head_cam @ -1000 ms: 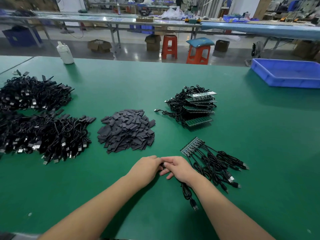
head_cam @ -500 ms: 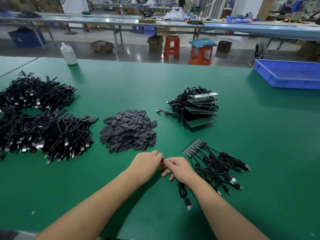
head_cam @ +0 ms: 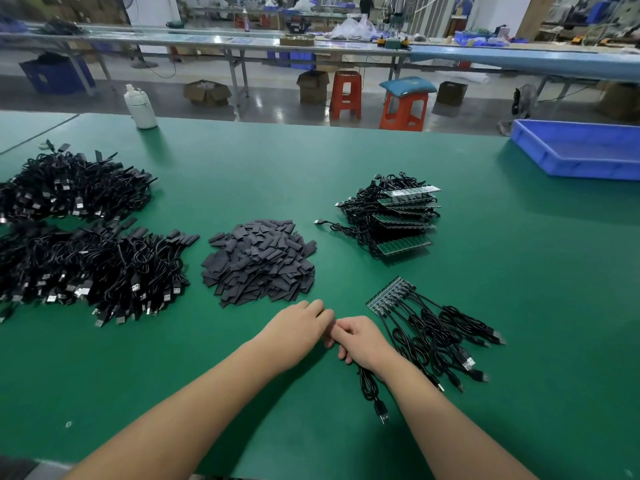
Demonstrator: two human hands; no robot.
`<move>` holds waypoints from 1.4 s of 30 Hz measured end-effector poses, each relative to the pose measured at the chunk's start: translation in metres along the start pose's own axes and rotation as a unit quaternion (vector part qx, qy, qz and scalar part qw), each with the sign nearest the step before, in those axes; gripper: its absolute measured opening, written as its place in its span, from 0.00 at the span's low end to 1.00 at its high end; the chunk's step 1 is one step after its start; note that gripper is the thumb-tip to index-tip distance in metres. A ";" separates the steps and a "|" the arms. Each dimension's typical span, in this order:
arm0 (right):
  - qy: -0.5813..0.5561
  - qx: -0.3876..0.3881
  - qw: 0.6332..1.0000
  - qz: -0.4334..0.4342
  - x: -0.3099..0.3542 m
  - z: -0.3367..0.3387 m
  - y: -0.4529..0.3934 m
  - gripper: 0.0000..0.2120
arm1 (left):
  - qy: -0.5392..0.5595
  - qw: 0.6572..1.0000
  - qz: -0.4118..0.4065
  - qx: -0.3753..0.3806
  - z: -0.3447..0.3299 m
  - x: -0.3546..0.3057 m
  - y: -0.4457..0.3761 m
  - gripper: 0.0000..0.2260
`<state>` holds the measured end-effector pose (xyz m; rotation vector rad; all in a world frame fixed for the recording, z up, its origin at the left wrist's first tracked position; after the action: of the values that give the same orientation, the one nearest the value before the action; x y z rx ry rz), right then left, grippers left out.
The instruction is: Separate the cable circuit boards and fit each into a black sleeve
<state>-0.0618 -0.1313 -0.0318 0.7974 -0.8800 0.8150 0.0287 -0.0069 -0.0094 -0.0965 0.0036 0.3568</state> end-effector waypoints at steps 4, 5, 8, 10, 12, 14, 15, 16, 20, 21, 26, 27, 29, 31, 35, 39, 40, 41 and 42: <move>-0.109 -0.077 0.991 -0.004 -0.002 0.001 -0.003 0.14 | 0.320 0.906 0.217 -0.173 -0.002 -0.003 0.010 0.27; -0.189 -0.102 0.977 -0.017 -0.002 0.002 -0.004 0.13 | 0.397 0.859 0.274 -0.172 -0.003 -0.006 0.012 0.25; -0.447 -0.131 0.882 -0.069 0.009 0.000 -0.010 0.13 | 0.544 0.773 0.321 -0.055 -0.008 -0.022 0.017 0.20; -0.523 -0.140 0.836 -0.091 0.022 -0.005 -0.014 0.13 | 0.621 0.725 0.298 -0.004 -0.005 -0.035 0.019 0.14; -0.535 -0.132 0.830 -0.086 0.035 -0.010 -0.016 0.13 | 0.649 0.692 0.315 -0.030 0.001 -0.036 0.018 0.10; -0.488 -0.113 0.864 -0.061 0.045 -0.009 -0.018 0.13 | 0.641 0.678 0.353 -0.073 0.010 -0.024 0.016 0.09; -0.399 -0.109 0.910 -0.038 0.048 -0.004 -0.018 0.13 | 0.629 0.677 0.370 -0.092 0.014 -0.013 0.016 0.09; -0.244 -0.111 0.963 -0.003 0.047 0.003 -0.021 0.13 | 0.599 0.693 0.385 -0.113 0.020 0.001 0.018 0.09; 0.399 -0.117 0.899 0.135 0.022 0.057 -0.039 0.22 | 0.265 0.853 0.403 -0.198 0.042 0.086 0.044 0.08; 0.472 -0.098 0.868 0.123 0.012 0.073 -0.042 0.26 | 0.195 0.866 0.408 -0.211 0.047 0.111 0.053 0.09; 0.548 0.009 0.833 0.071 -0.019 0.112 -0.048 0.25 | 0.006 0.853 0.497 -0.160 0.058 0.212 0.098 0.12; 0.552 0.013 0.830 0.077 -0.020 0.113 -0.048 0.26 | -0.005 0.843 0.520 -0.141 0.057 0.225 0.107 0.12; 0.555 0.007 0.827 0.084 -0.017 0.111 -0.048 0.27 | -0.014 0.828 0.546 -0.125 0.054 0.239 0.118 0.11; 0.568 0.016 0.819 0.086 -0.014 0.107 -0.049 0.28 | -0.024 0.823 0.553 -0.128 0.052 0.241 0.119 0.10; 0.594 0.032 0.800 0.073 -0.008 0.103 -0.052 0.28 | -0.087 0.835 0.534 -0.095 0.052 0.235 0.112 0.10; 0.571 0.019 0.815 0.096 -0.005 0.100 -0.053 0.29 | -0.161 0.840 0.513 -0.072 0.055 0.235 0.110 0.10; 0.560 0.028 0.822 0.101 -0.006 0.099 -0.052 0.29 | -0.177 0.844 0.500 -0.082 0.055 0.234 0.108 0.11; 0.550 0.037 0.828 0.106 -0.008 0.098 -0.051 0.29 | -0.182 0.847 0.490 -0.093 0.055 0.232 0.106 0.11; 0.541 0.043 0.833 0.111 -0.008 0.096 -0.051 0.29 | -0.181 0.851 0.482 -0.102 0.054 0.231 0.104 0.12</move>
<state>-0.0536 -0.2382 -0.0123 0.1927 0.1003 1.3120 0.2078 0.1761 0.0302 -0.2369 -0.3757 1.3875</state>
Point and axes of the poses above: each hand's wrist, its own y-axis away from the middle knuckle, its own z-axis out of the back of the hand, x = y × z, the point moved 2 cm from there along -y, towards the middle knuckle, and after that the axes turned 9 degrees about -x, right-handed, at the moved point
